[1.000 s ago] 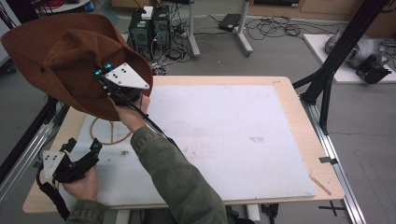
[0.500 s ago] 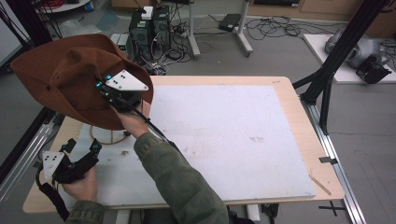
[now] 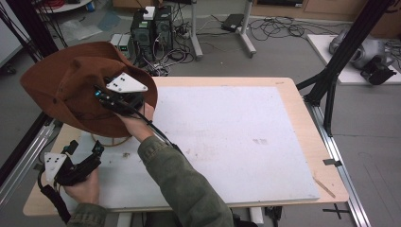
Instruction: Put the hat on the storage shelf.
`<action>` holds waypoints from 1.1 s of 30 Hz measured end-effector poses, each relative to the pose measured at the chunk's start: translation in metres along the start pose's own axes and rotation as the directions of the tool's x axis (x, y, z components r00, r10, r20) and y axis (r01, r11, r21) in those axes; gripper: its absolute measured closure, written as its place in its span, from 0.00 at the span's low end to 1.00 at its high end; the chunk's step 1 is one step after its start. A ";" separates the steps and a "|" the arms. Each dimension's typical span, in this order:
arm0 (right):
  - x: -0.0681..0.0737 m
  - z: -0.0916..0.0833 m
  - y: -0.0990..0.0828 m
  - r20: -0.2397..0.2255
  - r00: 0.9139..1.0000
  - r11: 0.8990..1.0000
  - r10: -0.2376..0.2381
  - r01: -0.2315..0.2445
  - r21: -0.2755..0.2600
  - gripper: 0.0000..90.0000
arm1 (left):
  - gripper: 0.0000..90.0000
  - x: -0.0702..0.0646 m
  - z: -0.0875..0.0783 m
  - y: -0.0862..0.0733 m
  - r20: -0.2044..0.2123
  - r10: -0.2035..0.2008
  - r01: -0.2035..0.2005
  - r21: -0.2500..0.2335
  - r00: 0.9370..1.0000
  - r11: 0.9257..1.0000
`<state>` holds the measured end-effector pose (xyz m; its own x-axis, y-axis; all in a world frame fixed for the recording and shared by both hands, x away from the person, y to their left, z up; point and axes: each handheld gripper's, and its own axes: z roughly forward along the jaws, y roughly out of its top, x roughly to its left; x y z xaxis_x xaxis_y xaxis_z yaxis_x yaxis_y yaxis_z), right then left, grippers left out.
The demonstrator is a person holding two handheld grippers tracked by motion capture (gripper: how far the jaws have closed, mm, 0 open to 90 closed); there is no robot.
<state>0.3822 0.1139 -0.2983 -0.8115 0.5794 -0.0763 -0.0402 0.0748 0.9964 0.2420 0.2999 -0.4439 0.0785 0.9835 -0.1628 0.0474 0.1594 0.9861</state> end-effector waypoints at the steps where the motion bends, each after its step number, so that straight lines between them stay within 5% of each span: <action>1: -0.003 -0.002 0.001 0.022 1.000 1.000 0.021 -0.021 0.000 0.47 | 0.17 0.000 0.000 0.000 0.000 0.001 -0.001 0.001 1.000 1.000; 12: -0.019 -0.021 0.013 0.055 0.998 0.998 0.041 -0.038 -0.050 0.22 | 0.17 0.000 0.000 0.000 0.005 -0.001 0.001 0.001 1.000 1.000; 20: -0.055 -0.068 0.026 0.141 0.989 0.998 0.033 -0.025 -0.058 0.14 | 0.17 -0.002 0.000 0.000 0.004 0.010 -0.010 -0.005 1.000 1.000; 27: -0.105 -0.139 0.024 0.269 0.961 0.997 0.063 -0.049 -0.058 0.14 | 0.17 -0.004 0.000 0.001 0.003 0.022 -0.022 -0.007 1.000 1.000; 28: -0.122 -0.167 0.017 0.318 0.946 0.997 0.068 -0.052 -0.058 0.14 | 0.17 -0.005 -0.001 0.001 0.001 0.025 -0.025 -0.009 1.000 1.000; 30: -0.127 -0.176 0.015 0.332 0.941 0.997 0.071 -0.054 -0.059 0.14 | 0.17 -0.005 -0.001 0.001 -0.001 0.027 -0.027 -0.011 1.000 1.000; 33: -0.147 -0.216 0.006 0.397 0.913 0.995 0.091 -0.072 -0.063 0.14 | 0.17 -0.006 -0.001 0.001 -0.001 0.030 -0.030 -0.012 1.000 0.999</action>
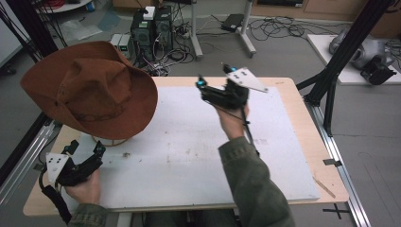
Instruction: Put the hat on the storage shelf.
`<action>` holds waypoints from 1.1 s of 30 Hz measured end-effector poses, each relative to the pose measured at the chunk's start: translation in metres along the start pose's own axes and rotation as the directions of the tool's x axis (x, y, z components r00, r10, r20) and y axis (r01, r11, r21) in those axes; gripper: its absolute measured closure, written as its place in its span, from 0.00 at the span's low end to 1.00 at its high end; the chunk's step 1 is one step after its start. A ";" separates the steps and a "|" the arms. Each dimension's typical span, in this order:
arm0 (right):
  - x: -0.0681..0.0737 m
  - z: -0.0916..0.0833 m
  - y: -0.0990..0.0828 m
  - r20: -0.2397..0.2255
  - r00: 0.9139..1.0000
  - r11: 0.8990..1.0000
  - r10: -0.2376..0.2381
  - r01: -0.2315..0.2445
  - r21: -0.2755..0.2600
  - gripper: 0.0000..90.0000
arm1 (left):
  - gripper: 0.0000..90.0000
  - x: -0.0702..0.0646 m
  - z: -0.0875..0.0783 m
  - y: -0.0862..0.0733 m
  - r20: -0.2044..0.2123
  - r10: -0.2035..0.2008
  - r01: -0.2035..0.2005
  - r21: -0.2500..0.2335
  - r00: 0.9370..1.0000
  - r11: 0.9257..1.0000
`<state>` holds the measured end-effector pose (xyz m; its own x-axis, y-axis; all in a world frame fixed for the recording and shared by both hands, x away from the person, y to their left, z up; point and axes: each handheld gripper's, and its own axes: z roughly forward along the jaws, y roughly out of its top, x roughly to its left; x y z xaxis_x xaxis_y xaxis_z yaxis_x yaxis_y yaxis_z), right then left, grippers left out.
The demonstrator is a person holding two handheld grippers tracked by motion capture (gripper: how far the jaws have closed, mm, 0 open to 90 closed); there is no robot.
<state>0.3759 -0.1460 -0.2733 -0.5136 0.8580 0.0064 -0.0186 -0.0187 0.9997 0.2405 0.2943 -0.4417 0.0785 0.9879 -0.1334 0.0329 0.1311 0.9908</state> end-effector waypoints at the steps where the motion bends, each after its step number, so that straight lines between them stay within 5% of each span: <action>1: -0.011 -0.010 -0.001 0.026 1.000 1.000 0.007 -0.006 -0.004 0.13 | 0.17 0.000 0.000 0.000 0.000 0.003 -0.003 0.005 1.000 1.000; 2: -0.029 -0.030 -0.003 0.088 0.996 1.000 0.014 -0.014 -0.003 0.13 | 0.17 0.000 0.000 0.000 0.000 0.002 -0.002 0.007 1.000 1.000; 3: -0.029 -0.030 -0.003 0.088 0.996 1.000 0.014 -0.014 -0.003 0.13 | 0.17 0.000 0.000 0.000 -0.003 0.000 0.000 0.007 1.000 1.000; 4: -0.045 -0.050 -0.006 0.159 0.987 1.000 0.024 -0.021 -0.022 0.13 | 0.17 0.000 0.000 -0.001 -0.004 -0.001 0.001 0.008 1.000 1.000; 5: -0.045 -0.050 -0.006 0.159 0.987 1.000 0.024 -0.021 -0.022 0.13 | 0.17 0.000 0.000 -0.001 -0.003 -0.006 0.006 0.009 1.000 1.000; 6: -0.057 -0.069 -0.009 0.210 0.977 0.999 0.034 -0.029 -0.029 0.13 | 0.17 0.000 0.000 0.000 -0.005 -0.006 0.006 0.009 1.000 1.000; 13: -0.082 -0.118 -0.028 0.322 0.947 1.000 -0.008 0.008 0.002 0.13 | 0.17 0.000 -0.001 0.000 -0.005 -0.007 0.007 0.004 1.000 1.000; 23: -0.093 -0.146 -0.072 0.378 0.926 0.999 0.002 -0.020 0.044 0.13 | 0.17 0.000 -0.001 0.000 -0.006 -0.006 0.006 0.004 1.000 1.000; 33: -0.093 -0.162 -0.123 0.387 0.922 0.993 0.033 -0.074 0.093 0.13 | 0.17 -0.001 -0.001 0.000 -0.004 -0.001 0.001 0.007 1.000 1.000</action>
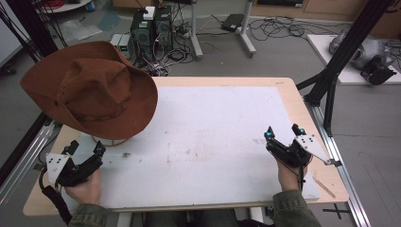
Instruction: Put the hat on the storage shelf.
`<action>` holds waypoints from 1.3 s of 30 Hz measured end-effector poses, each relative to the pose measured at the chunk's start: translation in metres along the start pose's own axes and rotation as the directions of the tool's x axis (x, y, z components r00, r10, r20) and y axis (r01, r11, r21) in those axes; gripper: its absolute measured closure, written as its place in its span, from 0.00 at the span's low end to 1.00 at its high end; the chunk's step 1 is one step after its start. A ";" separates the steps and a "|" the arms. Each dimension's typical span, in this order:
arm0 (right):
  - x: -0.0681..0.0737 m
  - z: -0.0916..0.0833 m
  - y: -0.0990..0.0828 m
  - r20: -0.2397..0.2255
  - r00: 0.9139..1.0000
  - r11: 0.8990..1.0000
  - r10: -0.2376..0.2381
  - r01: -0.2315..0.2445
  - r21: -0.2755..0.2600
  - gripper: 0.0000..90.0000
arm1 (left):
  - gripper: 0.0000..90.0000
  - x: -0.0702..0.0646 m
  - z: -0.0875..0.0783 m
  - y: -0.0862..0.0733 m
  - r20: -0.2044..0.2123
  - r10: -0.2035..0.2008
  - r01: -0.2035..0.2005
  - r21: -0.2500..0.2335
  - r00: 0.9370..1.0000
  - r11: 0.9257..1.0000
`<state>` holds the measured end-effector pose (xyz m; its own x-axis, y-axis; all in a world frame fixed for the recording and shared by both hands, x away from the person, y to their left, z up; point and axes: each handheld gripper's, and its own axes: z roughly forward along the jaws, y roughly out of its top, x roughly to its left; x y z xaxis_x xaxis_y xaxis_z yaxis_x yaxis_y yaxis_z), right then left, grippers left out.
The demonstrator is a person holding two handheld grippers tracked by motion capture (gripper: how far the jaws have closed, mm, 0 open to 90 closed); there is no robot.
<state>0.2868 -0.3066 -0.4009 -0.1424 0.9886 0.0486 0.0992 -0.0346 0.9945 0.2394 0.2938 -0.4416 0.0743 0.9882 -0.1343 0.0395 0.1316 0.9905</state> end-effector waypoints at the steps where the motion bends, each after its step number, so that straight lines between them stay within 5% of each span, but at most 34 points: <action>1: 0.000 -0.001 -0.005 0.003 1.000 1.000 0.014 -0.014 0.011 0.13 | 0.17 0.000 0.000 0.000 -0.001 0.001 -0.001 0.001 1.000 1.000; 6: -0.001 0.000 -0.022 0.021 1.000 1.000 0.008 -0.009 0.020 0.13 | 0.17 -0.001 0.001 0.000 -0.007 0.016 -0.016 0.002 1.000 1.000; 39: -0.012 -0.004 -0.032 0.050 0.997 0.998 0.051 -0.053 0.038 0.13 | 0.17 -0.002 0.000 0.000 -0.005 0.020 -0.020 0.001 1.000 1.000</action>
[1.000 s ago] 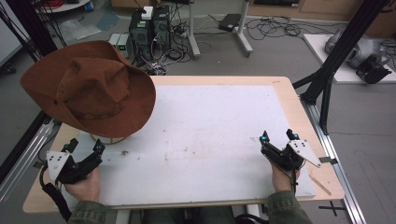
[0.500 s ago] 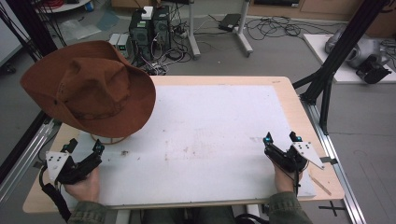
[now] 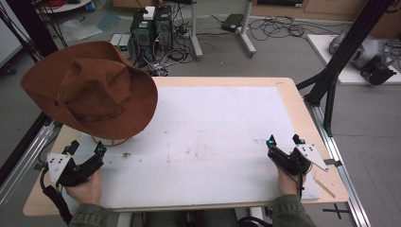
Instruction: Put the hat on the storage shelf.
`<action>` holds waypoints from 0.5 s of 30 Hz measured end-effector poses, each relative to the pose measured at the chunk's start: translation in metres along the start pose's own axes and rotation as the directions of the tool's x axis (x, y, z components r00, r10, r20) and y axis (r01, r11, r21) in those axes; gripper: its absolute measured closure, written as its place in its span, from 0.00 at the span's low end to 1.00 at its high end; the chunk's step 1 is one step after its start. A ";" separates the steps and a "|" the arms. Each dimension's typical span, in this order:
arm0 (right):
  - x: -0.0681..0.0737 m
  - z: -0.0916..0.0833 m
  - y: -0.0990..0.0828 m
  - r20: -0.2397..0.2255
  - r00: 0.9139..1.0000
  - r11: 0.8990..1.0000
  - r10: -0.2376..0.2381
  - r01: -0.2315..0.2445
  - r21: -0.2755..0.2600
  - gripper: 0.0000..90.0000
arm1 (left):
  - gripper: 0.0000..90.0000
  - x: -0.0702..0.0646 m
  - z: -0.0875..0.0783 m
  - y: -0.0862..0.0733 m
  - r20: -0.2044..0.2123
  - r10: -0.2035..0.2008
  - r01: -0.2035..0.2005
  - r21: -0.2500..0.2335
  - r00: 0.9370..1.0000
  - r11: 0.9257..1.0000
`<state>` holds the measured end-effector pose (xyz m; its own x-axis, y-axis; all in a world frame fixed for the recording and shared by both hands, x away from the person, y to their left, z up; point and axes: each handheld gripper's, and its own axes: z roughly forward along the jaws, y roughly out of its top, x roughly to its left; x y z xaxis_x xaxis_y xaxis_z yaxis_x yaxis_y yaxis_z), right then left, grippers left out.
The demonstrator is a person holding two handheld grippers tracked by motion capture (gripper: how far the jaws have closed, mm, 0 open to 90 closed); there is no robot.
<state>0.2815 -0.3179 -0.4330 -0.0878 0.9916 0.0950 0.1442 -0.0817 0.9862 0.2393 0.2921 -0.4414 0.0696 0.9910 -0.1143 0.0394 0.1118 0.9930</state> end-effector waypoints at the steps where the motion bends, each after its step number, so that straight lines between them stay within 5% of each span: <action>1: 0.000 0.000 0.000 0.000 1.000 1.000 0.004 -0.004 0.001 0.13 | 0.17 0.000 0.000 0.000 0.001 0.000 0.000 -0.001 1.000 1.000; 15: -0.010 0.004 -0.002 0.004 0.997 0.997 0.077 -0.077 0.017 0.13 | 0.17 0.000 0.002 -0.001 0.005 -0.001 0.001 0.004 1.000 1.000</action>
<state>0.2862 -0.3269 -0.4365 -0.0729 0.9827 0.1702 0.1669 -0.1562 0.9735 0.2408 0.2919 -0.4426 0.0750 0.9905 -0.1156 0.0435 0.1126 0.9927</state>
